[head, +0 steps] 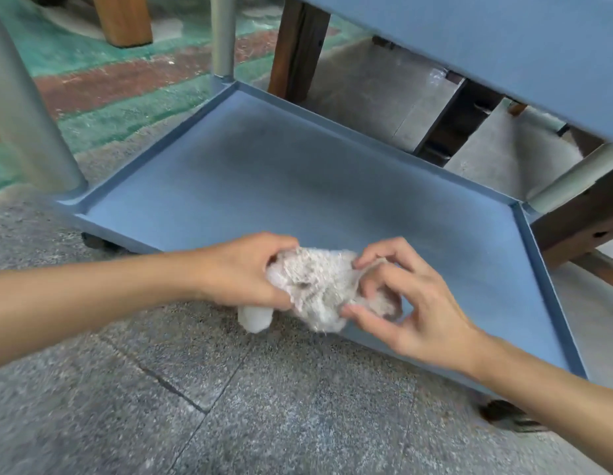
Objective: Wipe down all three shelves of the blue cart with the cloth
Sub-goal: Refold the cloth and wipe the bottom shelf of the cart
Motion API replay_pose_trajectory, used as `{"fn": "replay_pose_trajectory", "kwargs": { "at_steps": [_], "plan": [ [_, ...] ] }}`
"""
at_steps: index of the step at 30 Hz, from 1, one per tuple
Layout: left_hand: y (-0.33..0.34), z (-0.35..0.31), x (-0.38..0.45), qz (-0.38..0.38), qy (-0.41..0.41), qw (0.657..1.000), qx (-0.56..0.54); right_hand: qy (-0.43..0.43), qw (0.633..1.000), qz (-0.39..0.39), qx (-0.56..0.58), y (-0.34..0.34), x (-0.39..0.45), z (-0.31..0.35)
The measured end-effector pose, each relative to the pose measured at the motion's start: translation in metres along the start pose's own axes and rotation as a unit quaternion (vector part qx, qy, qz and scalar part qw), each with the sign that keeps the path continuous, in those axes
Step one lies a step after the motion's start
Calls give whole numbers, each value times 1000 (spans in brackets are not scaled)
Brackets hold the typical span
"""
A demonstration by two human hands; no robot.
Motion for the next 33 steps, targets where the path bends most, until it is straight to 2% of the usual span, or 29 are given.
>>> {"fn": "replay_pose_trajectory", "kwargs": {
  "at_steps": [3,7,10,12,13,16,20,22,24,26,27,29,33],
  "plan": [
    [-26,11,-17,-34,-5,997,-67,14,999,-5,51,18,37,9],
    [-52,35,-52,-110,-33,984,-137,103,977,54,180,40,80,23],
    [-63,54,-87,-128,-64,975,-171,185,938,120,268,58,109,32],
    [-68,66,-112,-158,-95,969,-167,202,906,193,319,70,125,43],
    [-72,69,-127,-174,-113,966,-157,191,897,235,322,77,134,53],
    [-78,67,-163,-177,-151,963,-135,114,908,309,260,93,146,79],
    [-92,48,-233,-188,-225,953,-73,105,885,412,187,104,167,137],
    [-103,25,-270,-209,-253,941,-79,100,856,485,148,98,180,170],
    [-122,-8,-303,-236,-269,930,-83,82,808,569,133,85,192,209],
    [-146,-48,-335,-259,-277,921,-85,73,752,632,171,65,204,254],
    [-159,-69,-348,-263,-280,920,-79,75,740,637,204,53,208,277],
    [-190,-113,-375,-254,-282,924,-50,89,749,603,260,29,218,323],
    [-249,-196,-427,-161,-314,932,83,43,840,480,250,-30,245,401]
  ]
}}
Point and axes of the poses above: each hand's wrist, its own x-axis towards the middle knuckle, its own y-axis out of the palm, z = x × y, the point moved 1 cm from there along x, towards the middle knuckle, and after that the axes turned 2 degrees about y, right-handed, at the moved point
